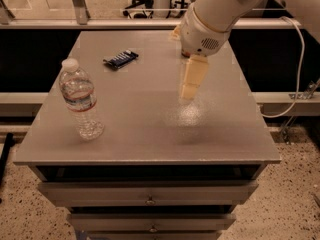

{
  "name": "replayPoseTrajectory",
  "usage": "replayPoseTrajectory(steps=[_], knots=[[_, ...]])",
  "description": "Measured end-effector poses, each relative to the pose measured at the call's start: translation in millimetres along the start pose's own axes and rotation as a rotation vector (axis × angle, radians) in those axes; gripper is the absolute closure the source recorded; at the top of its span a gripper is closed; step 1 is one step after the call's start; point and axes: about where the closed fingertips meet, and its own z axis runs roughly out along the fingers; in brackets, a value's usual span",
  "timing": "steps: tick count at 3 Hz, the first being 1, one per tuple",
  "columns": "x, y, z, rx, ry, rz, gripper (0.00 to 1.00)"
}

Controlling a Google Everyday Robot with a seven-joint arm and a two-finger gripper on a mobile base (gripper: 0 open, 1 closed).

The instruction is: Pick rxbar blueberry

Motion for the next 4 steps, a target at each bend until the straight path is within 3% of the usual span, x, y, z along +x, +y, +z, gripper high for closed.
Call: replayPoseTrajectory(steps=[1, 2, 3, 4], knots=[[-9.9, -42.6, 3.1, 0.053, -0.065, -0.022, 0.00], [-28.7, -106.5, 15.5, 0.093, -0.165, -0.012, 0.00], [-39.4, -148.0, 33.9, 0.114, -0.266, 0.041, 0.00], [-47.5, -177.0, 59.2, 0.131, -0.303, 0.140, 0.00]])
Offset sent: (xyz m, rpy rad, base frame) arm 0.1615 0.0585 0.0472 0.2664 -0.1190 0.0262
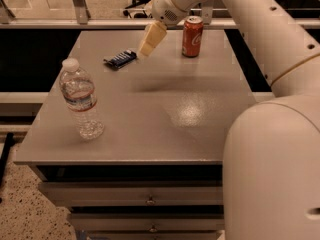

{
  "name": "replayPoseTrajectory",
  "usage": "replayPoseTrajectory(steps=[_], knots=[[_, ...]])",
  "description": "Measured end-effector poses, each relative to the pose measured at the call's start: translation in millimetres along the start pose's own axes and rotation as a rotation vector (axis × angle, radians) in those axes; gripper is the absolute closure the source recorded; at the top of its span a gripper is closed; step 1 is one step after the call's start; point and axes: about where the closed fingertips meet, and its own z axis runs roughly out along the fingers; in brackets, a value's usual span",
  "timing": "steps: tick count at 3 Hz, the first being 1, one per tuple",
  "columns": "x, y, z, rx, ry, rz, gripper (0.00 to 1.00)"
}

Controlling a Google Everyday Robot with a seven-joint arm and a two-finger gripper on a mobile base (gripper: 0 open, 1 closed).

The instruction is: Pick rxbar blueberry

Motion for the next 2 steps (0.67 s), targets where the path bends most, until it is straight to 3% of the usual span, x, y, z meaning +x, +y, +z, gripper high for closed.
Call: replayPoseTrajectory(steps=[1, 2], knots=[[-1.5, -8.9, 47.2, -0.005, 0.003, 0.168, 0.00], [-0.8, -10.6, 72.7, -0.009, 0.003, 0.266, 0.00]])
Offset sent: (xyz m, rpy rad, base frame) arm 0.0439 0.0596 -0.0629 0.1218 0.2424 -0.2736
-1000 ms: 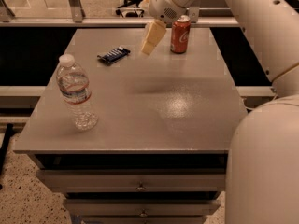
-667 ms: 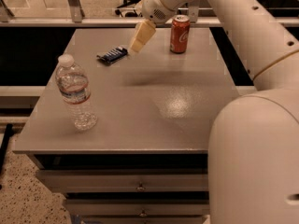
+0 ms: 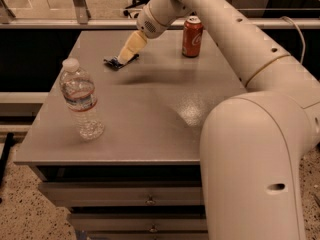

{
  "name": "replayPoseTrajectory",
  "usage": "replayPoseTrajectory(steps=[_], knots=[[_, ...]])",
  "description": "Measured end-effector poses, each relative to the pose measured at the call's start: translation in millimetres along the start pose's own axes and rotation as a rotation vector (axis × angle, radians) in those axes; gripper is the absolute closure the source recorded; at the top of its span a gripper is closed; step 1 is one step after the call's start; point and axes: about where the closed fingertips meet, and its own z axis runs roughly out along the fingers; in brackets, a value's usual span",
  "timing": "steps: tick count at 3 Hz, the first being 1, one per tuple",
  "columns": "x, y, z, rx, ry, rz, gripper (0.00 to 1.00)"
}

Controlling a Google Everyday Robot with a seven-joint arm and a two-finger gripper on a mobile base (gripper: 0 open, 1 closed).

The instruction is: Pick rxbar blueberry

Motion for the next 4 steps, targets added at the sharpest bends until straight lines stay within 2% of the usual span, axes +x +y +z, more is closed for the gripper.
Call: replayPoseTrajectory(steps=[2, 4], knots=[[2.9, -6.2, 37.1, 0.032, -0.043, 0.124, 0.00], [14.4, -17.2, 63.5, 0.081, -0.074, 0.188, 0.02]])
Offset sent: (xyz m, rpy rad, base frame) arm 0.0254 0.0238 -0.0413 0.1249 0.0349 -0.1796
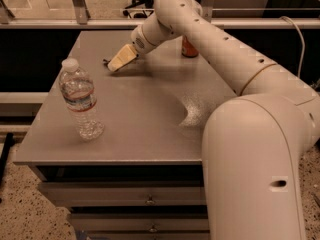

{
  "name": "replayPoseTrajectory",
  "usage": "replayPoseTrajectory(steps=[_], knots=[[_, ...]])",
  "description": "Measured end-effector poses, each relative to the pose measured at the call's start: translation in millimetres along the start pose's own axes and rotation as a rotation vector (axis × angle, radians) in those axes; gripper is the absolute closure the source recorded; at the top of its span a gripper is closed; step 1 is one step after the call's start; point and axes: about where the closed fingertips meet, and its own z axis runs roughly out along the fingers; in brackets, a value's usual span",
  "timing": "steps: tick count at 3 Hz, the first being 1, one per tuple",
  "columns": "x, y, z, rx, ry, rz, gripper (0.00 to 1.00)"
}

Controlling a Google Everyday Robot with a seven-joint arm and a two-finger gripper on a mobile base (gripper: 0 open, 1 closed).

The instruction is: Pick rxbar blueberry

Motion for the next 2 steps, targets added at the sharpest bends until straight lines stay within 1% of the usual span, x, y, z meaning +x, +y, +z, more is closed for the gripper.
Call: replayPoseTrajectory(steps=[2], knots=[[7.9, -2.7, 6.6, 0.012, -0.008, 0.046, 0.48]])
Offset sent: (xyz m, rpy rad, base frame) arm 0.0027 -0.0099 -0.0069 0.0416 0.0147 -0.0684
